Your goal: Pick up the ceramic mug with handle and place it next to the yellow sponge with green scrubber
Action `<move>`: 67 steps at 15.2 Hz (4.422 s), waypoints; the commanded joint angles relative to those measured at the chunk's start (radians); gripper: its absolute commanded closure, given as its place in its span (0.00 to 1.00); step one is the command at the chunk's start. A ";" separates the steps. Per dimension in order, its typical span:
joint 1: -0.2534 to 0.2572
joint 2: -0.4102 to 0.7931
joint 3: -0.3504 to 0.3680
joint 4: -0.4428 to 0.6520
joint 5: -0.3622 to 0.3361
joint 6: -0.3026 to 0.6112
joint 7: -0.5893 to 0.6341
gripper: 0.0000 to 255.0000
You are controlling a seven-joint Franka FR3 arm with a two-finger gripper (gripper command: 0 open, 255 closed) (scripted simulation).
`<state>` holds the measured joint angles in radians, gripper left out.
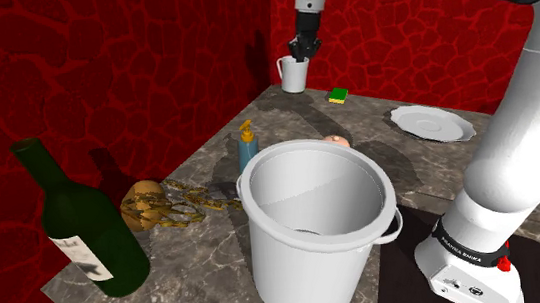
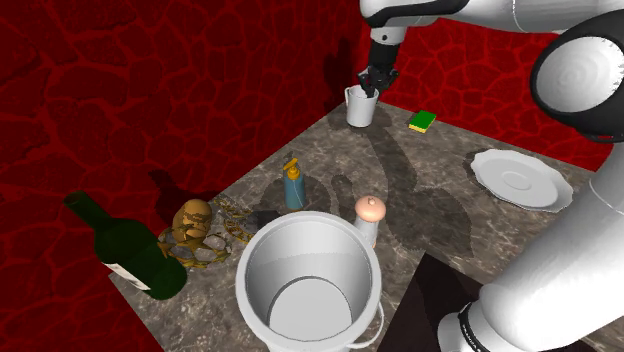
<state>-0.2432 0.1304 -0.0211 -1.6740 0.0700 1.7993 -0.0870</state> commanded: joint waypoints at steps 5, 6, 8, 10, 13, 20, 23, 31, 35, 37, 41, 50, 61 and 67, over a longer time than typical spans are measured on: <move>-0.075 0.023 -0.055 0.038 0.008 -0.024 -0.132 1.00; -0.088 0.029 -0.065 0.047 0.009 -0.028 -0.154 1.00; -0.114 0.045 -0.083 0.069 0.013 -0.037 -0.199 1.00; -0.141 0.065 -0.101 0.096 0.018 -0.047 -0.243 1.00; -0.184 0.102 -0.126 0.147 0.026 -0.066 -0.309 1.00; -0.291 0.228 -0.175 0.325 0.056 -0.132 -0.455 1.00; -0.344 0.302 -0.190 0.436 0.073 -0.174 -0.513 1.00; -0.403 0.391 -0.201 0.519 0.093 -0.174 -0.576 1.00; -0.397 0.383 -0.201 0.452 0.092 -0.115 -0.580 1.00; -0.395 0.381 -0.201 0.422 0.093 -0.088 -0.582 1.00; -0.391 0.381 -0.200 0.369 0.094 -0.034 -0.586 1.00; -0.386 0.397 -0.196 0.272 0.100 0.077 -0.597 1.00; -0.386 0.426 -0.192 0.211 0.110 0.167 -0.607 1.00; -0.386 0.426 -0.192 0.211 0.110 0.167 -0.607 0.00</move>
<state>-0.6287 0.5566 -0.2127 -1.4634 0.1796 1.9660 -0.6939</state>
